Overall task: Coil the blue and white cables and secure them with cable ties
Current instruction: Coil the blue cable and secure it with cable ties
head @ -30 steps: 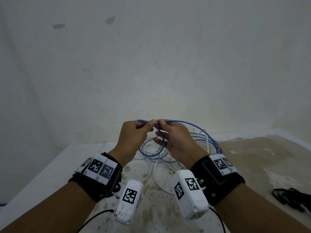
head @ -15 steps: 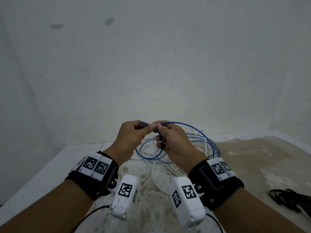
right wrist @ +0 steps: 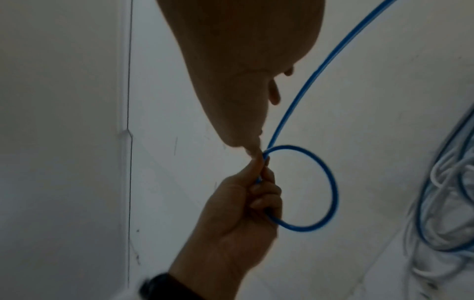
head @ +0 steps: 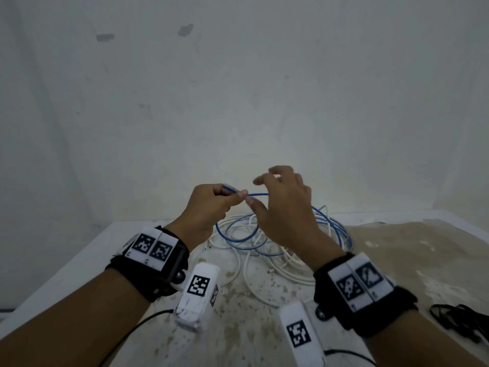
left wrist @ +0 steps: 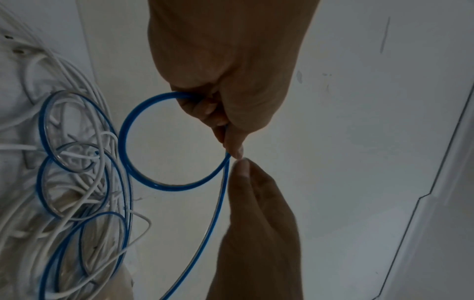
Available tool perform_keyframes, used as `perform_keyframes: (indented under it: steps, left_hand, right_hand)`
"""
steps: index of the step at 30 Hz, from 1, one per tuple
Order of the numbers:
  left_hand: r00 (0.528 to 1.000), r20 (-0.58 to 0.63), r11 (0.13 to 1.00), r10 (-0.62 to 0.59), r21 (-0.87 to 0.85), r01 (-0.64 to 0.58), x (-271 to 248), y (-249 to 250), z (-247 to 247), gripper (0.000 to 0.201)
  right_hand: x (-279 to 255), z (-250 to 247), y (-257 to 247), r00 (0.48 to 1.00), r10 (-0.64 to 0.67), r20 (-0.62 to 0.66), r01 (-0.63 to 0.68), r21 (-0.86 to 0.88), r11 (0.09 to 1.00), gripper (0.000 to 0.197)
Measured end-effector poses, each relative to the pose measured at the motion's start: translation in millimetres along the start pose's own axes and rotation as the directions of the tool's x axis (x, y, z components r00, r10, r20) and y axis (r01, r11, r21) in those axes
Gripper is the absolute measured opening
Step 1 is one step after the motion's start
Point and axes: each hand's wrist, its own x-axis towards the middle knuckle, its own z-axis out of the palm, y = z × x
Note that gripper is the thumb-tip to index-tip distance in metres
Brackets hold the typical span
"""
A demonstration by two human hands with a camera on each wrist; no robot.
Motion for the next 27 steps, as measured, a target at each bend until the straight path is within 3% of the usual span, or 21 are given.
perform_keyframes:
  steps: [2, 4, 7, 13, 17, 20, 23, 27]
  left_hand:
    - [1.000, 0.031, 1.000, 0.007, -0.006, -0.007, -1.5, 3.8, 2.7, 0.030]
    - [0.999, 0.040, 1.000, 0.008, -0.009, -0.007, -2.5, 7.0, 3.3, 0.028]
    - [0.998, 0.058, 1.000, 0.010, 0.000, -0.010, -5.4, 8.0, -0.9, 0.027]
    - [0.993, 0.096, 0.998, -0.064, -0.012, 0.066, -9.0, 8.1, -2.9, 0.019]
    - [0.990, 0.062, 0.991, -0.124, -0.043, 0.127, -7.9, 8.3, -1.2, 0.016]
    - [0.997, 0.050, 0.998, -0.050, 0.052, 0.047, -7.1, 8.1, 0.3, 0.018]
    - [0.998, 0.069, 0.992, 0.001, 0.123, -0.010, -5.8, 9.9, 1.5, 0.019]
    - [0.999, 0.051, 0.996, 0.005, 0.086, -0.009, -3.8, 12.9, 3.8, 0.025]
  right_hand:
    - [16.2, -1.6, 2.4, 0.944, 0.052, 0.326, -0.050, -0.013, 0.999, 0.037]
    - [26.0, -2.0, 7.1, 0.895, 0.034, 0.445, -0.097, 0.119, 0.988, 0.029]
    - [28.9, -0.1, 16.8, 0.888, -0.050, 0.457, -0.109, 0.316, 0.942, 0.027]
    - [23.3, 1.6, 24.6, 0.845, -0.069, 0.530, -0.314, 0.597, 0.739, 0.025]
    - [23.7, 4.7, 29.4, 0.840, -0.037, 0.542, -0.341, 0.578, 0.741, 0.023]
    - [23.1, 6.9, 29.3, 0.820, -0.021, 0.572, -0.382, 0.574, 0.724, 0.027]
    - [23.6, 8.6, 28.3, 0.796, -0.016, 0.605, -0.435, 0.589, 0.681, 0.034]
    - [28.7, 6.6, 27.2, 0.773, 0.035, 0.633, -0.532, 0.618, 0.579, 0.033]
